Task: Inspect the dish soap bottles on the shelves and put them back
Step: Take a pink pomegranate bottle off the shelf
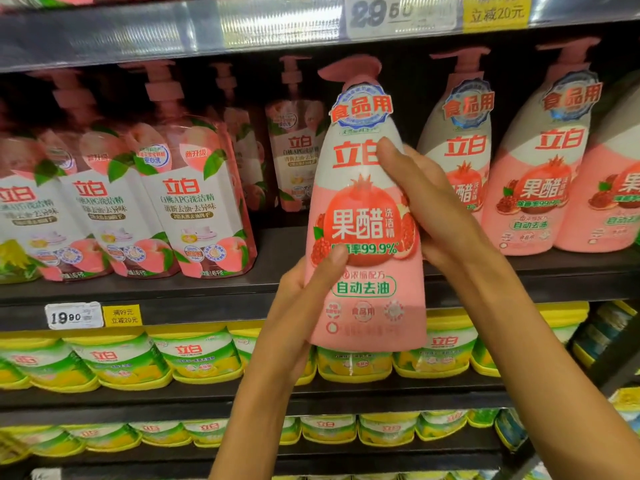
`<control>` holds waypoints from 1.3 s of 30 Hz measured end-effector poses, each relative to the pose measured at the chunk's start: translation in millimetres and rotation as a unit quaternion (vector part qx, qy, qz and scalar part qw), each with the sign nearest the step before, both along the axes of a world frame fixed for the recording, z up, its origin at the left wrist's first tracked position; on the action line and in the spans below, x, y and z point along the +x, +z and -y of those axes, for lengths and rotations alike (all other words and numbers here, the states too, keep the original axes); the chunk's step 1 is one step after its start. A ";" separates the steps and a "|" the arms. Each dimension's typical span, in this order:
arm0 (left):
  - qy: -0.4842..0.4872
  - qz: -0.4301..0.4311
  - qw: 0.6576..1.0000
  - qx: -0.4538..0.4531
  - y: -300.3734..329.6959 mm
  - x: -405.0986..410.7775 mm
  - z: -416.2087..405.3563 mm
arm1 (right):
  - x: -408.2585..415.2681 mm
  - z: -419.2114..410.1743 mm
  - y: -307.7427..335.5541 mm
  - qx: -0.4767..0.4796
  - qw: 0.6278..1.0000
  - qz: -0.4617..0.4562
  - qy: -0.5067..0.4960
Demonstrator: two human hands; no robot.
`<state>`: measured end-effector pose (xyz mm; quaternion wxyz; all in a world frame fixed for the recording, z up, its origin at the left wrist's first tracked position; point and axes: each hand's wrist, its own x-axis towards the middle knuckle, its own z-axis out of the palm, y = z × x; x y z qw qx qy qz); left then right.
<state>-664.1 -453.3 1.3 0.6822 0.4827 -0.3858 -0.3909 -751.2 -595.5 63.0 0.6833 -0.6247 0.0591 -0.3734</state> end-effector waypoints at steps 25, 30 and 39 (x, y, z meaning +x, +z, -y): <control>0.018 0.211 0.977 -0.030 -13.0 62.0 55.5 | 5.2 28.4 -10.1 -0.188 0.981 -0.012 -0.048; 0.017 0.216 0.976 -0.015 -15.2 66.6 61.0 | 13.4 31.9 -15.8 -0.181 0.980 -0.004 -0.080; 0.024 0.147 0.989 -0.002 -17.0 76.4 76.4 | 32.2 35.5 -23.2 -0.130 0.986 -0.009 -0.108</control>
